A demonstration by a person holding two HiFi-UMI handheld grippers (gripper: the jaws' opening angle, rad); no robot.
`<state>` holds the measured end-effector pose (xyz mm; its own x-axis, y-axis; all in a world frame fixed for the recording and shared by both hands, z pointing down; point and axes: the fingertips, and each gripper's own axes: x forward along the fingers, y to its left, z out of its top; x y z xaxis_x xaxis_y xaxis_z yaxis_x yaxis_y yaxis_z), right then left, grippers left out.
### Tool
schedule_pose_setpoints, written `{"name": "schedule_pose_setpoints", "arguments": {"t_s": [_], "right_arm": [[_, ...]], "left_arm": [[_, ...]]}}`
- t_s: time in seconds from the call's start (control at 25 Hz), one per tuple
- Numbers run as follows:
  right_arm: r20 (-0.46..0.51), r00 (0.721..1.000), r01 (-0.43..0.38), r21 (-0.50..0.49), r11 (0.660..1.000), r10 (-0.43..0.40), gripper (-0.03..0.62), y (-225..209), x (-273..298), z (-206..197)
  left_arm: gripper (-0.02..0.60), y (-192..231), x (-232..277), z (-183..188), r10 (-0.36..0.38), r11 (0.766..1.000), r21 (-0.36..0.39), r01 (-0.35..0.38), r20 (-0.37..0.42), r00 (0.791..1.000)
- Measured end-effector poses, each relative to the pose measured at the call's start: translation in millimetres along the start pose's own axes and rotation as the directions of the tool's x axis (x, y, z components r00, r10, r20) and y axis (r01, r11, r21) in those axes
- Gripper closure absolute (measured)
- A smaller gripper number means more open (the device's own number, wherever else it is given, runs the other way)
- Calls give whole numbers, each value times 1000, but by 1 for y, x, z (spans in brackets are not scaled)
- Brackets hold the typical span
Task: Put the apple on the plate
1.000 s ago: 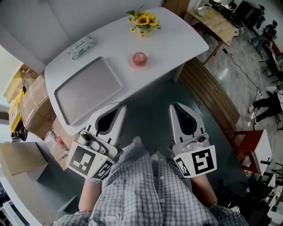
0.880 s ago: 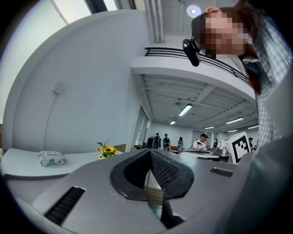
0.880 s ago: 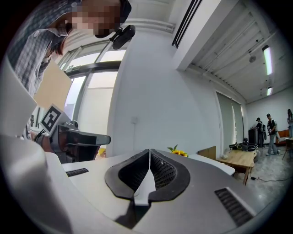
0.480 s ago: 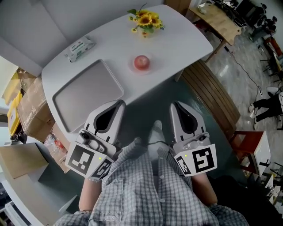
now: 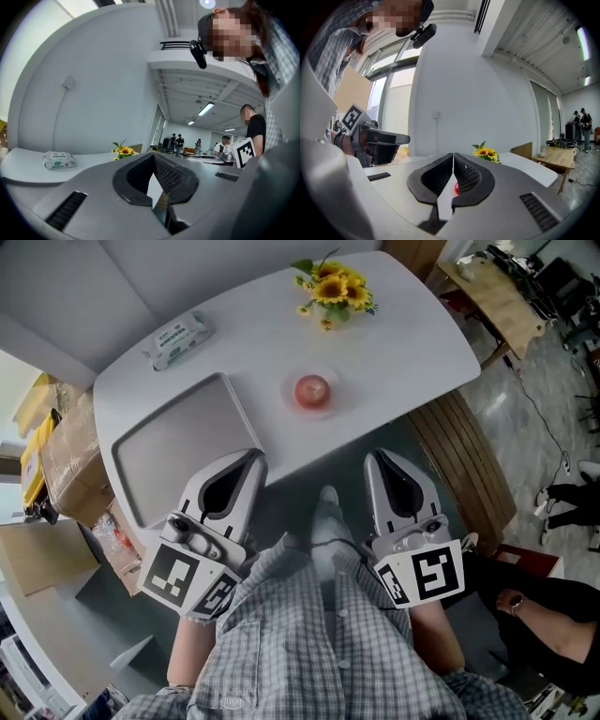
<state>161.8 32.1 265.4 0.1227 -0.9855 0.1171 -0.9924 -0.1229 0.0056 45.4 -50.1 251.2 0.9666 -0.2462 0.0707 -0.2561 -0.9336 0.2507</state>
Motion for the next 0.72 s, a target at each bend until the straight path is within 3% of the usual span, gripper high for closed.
{"name": "schedule_pose_setpoints", "arguments": {"t_s": [0.44, 0.72], "right_arm": [[-72, 988, -141, -15, 990, 140, 570, -74, 67, -10], [-155, 956, -253, -4, 967, 250, 570, -102, 103, -37]], "left_arm": [[574, 23, 82, -15, 123, 991, -51, -127, -73, 990], [574, 44, 107, -35, 249, 959, -102, -263, -132, 960]]}}
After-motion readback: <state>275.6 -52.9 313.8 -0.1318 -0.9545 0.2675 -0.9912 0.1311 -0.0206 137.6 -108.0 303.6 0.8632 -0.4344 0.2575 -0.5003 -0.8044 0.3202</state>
